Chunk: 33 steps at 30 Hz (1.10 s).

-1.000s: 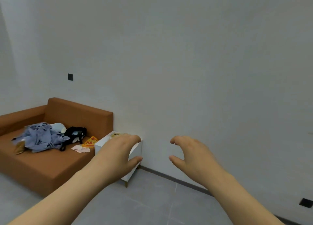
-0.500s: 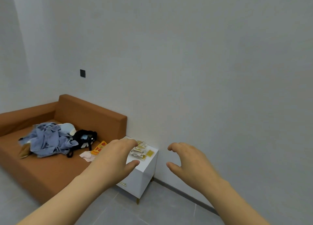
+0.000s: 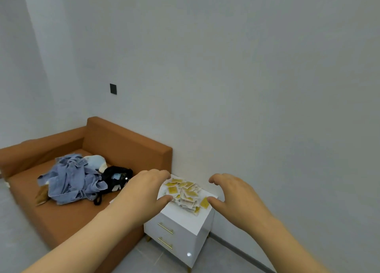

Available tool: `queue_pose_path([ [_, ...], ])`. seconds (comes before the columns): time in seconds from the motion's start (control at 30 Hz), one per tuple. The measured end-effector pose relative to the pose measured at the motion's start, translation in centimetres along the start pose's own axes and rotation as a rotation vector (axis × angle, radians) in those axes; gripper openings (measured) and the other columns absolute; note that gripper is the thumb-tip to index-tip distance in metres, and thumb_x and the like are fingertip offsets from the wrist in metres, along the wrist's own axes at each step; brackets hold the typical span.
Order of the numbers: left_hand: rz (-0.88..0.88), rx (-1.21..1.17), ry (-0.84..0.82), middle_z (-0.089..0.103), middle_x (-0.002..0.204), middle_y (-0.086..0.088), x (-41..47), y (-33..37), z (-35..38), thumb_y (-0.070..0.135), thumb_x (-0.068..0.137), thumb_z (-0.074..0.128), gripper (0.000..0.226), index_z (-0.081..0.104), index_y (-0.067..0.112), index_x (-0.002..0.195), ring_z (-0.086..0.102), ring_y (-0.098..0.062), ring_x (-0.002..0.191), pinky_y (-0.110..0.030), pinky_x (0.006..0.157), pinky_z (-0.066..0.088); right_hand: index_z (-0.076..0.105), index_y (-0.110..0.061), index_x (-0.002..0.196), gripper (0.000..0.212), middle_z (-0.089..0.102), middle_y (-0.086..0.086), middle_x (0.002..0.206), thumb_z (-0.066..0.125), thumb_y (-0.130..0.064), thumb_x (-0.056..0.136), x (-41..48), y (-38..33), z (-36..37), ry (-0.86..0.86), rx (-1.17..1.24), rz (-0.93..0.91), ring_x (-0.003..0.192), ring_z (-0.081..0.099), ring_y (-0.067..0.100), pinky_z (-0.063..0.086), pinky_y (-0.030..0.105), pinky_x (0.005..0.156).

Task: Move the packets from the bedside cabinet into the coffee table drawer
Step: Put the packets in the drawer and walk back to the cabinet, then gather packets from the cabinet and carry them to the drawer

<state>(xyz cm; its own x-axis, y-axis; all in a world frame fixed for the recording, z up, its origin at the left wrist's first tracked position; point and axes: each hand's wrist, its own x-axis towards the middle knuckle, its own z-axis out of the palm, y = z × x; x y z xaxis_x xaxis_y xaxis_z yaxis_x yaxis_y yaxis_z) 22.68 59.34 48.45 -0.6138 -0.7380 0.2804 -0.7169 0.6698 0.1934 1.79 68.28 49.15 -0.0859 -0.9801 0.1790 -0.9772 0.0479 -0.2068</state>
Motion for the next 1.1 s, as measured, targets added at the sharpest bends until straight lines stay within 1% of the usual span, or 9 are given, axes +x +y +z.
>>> queue_pose_path([
  [0.17, -0.036, 0.039, -0.041, 0.056, 0.118, 0.011, 6.9, -3.7, 2.6, 0.050, 0.089, 0.051, 0.041, 0.047, 0.028, 0.124, 0.050, -0.011, 0.109, -0.025, 0.091, 0.042, 0.044, -0.030, 0.132, 0.042, 0.052, -0.010, 0.129, 0.050, -0.042, 0.092, 7.8, 2.6, 2.1, -0.018, 0.029, -0.012, 0.120, 0.048, 0.012, 0.041, 0.027, 0.098],
  [0.43, -0.064, 0.041, -0.106, 0.058, 0.115, 0.007, 16.5, -9.6, 6.6, 0.050, 0.087, 0.054, 0.041, 0.050, 0.025, 0.119, 0.053, -0.015, 0.107, -0.031, 0.090, 0.045, 0.044, -0.030, 0.132, 0.042, 0.053, -0.010, 0.128, 0.050, -0.042, 0.092, 18.0, 5.2, 6.0, -0.060, 0.053, 0.010, 0.119, 0.049, 0.012, 0.041, 0.026, 0.097],
  [0.6, -0.054, 0.024, -0.167, 0.058, 0.115, 0.007, 22.6, -14.2, 9.7, 0.050, 0.087, 0.054, 0.041, 0.050, 0.024, 0.117, 0.053, -0.014, 0.106, -0.032, 0.090, 0.045, 0.046, -0.029, 0.131, 0.041, 0.054, -0.009, 0.126, 0.051, -0.043, 0.092, 24.9, 6.6, 9.3, -0.080, 0.069, 0.061, 0.116, 0.051, 0.012, 0.043, 0.027, 0.095],
  [0.67, -0.045, 0.014, -0.194, 0.059, 0.115, 0.005, 25.1, -16.6, 11.1, 0.050, 0.087, 0.054, 0.041, 0.051, 0.022, 0.117, 0.053, -0.015, 0.106, -0.031, 0.089, 0.045, 0.046, -0.028, 0.130, 0.041, 0.055, -0.008, 0.126, 0.051, -0.041, 0.092, 27.8, 6.9, 10.8, -0.100, 0.077, 0.092, 0.116, 0.051, 0.013, 0.043, 0.027, 0.094],
  [0.8, -0.013, -0.027, -0.257, 0.056, 0.124, 0.007, 29.9, -21.2, 13.7, 0.048, 0.089, 0.054, 0.047, 0.046, 0.026, 0.129, 0.052, -0.014, 0.113, -0.026, 0.092, 0.043, 0.047, -0.028, 0.130, 0.042, 0.055, -0.008, 0.126, 0.053, -0.041, 0.090, 33.1, 7.3, 14.1, -0.164, 0.099, 0.179, 0.116, 0.051, 0.014, 0.042, 0.027, 0.094],
  [0.87, 0.000, -0.043, -0.303, 0.054, 0.128, 0.008, 31.9, -23.4, 15.2, 0.047, 0.089, 0.054, 0.048, 0.044, 0.027, 0.132, 0.051, -0.014, 0.115, -0.025, 0.092, 0.042, 0.047, -0.028, 0.131, 0.043, 0.056, -0.006, 0.126, 0.054, -0.040, 0.090, 35.3, 7.5, 15.9, -0.199, 0.108, 0.230, 0.116, 0.052, 0.015, 0.042, 0.028, 0.094],
  [1.0, 0.000, -0.055, -0.412, 0.055, 0.129, 0.006, 35.5, -27.0, 19.0, 0.046, 0.089, 0.055, 0.048, 0.045, 0.027, 0.131, 0.052, -0.016, 0.116, -0.031, 0.093, 0.045, 0.048, -0.027, 0.130, 0.042, 0.056, -0.005, 0.127, 0.055, -0.037, 0.090, 38.4, 8.6, 19.3, -0.278, 0.128, 0.337, 0.116, 0.052, 0.016, 0.043, 0.029, 0.093],
  [1.1, -0.003, -0.073, -0.499, 0.056, 0.126, 0.005, 37.7, -28.5, 21.9, 0.044, 0.088, 0.057, 0.046, 0.047, 0.026, 0.129, 0.053, -0.017, 0.113, -0.029, 0.089, 0.045, 0.049, -0.025, 0.131, 0.043, 0.057, -0.003, 0.127, 0.056, -0.035, 0.089, 39.8, 10.1, 21.6, -0.338, 0.137, 0.405, 0.116, 0.053, 0.016, 0.044, 0.030, 0.092],
])
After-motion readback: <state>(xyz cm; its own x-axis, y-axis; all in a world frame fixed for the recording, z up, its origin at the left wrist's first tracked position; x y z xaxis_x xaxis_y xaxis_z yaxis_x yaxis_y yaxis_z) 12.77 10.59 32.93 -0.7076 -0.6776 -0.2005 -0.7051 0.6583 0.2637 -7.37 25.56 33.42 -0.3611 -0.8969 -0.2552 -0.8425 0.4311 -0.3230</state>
